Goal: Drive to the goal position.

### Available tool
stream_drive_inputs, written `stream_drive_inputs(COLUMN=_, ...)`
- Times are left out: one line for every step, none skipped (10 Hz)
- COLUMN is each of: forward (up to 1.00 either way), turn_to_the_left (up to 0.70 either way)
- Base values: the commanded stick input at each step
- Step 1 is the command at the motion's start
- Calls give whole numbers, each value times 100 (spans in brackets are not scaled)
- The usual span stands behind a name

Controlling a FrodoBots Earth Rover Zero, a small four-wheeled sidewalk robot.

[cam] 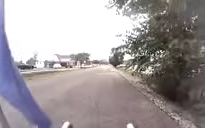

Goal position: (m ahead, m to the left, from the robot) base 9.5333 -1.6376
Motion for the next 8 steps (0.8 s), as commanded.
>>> stream_drive_inputs(forward=45, turn_to_the_left=0)
stream_drive_inputs(forward=45, turn_to_the_left=0)
stream_drive_inputs(forward=45, turn_to_the_left=0)
stream_drive_inputs(forward=45, turn_to_the_left=0)
stream_drive_inputs(forward=45, turn_to_the_left=0)
stream_drive_inputs(forward=45, turn_to_the_left=0)
stream_drive_inputs(forward=45, turn_to_the_left=0)
stream_drive_inputs(forward=45, turn_to_the_left=0)
